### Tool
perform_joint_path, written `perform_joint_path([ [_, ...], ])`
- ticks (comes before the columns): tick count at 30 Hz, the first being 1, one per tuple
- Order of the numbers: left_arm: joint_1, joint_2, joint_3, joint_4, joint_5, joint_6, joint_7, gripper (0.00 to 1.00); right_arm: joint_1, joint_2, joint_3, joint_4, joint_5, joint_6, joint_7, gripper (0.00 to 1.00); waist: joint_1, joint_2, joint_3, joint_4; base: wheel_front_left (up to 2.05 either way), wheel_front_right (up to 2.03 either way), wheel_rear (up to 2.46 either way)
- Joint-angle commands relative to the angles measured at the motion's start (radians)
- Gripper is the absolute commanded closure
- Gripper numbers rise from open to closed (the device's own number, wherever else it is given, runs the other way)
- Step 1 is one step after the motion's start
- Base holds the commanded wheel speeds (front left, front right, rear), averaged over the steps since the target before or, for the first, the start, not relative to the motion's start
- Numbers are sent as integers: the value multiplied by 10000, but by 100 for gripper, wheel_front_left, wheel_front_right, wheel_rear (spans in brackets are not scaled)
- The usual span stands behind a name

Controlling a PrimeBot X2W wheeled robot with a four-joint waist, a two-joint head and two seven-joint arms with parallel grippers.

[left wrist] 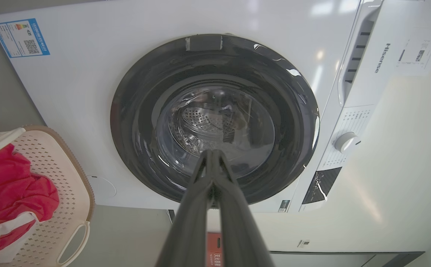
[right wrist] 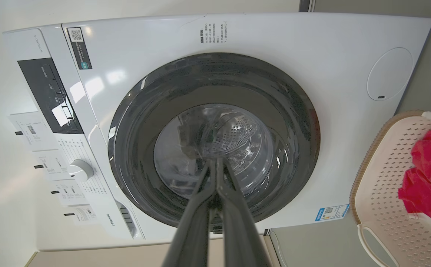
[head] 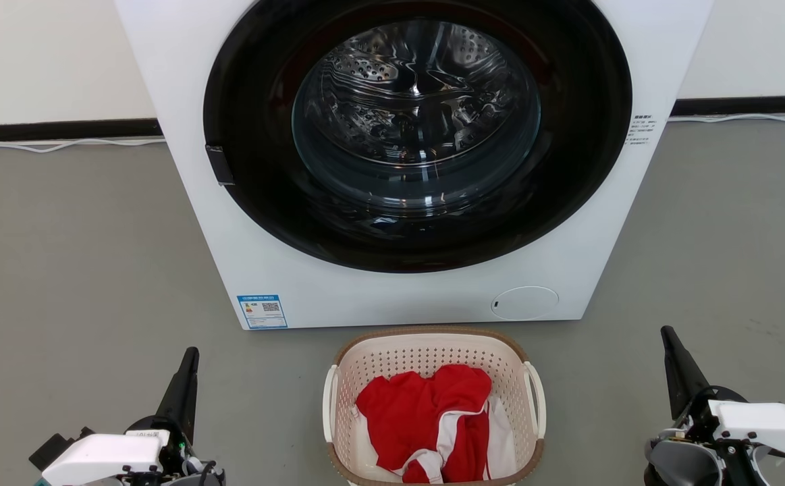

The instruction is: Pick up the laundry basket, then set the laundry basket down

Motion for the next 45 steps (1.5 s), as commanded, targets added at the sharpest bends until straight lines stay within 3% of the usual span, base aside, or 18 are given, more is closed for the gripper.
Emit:
perform_joint_path([
  [1, -561, 106, 306, -289, -5, -73, 58, 100, -241, -31, 185, -303, 68, 73, 73, 100, 0, 0, 0, 0, 0, 0, 0],
  [45, -561, 106, 306, -289, -5, -73, 58, 100, -241, -31, 185, -303, 68, 73, 73, 100, 0, 0, 0, 0, 0, 0, 0],
])
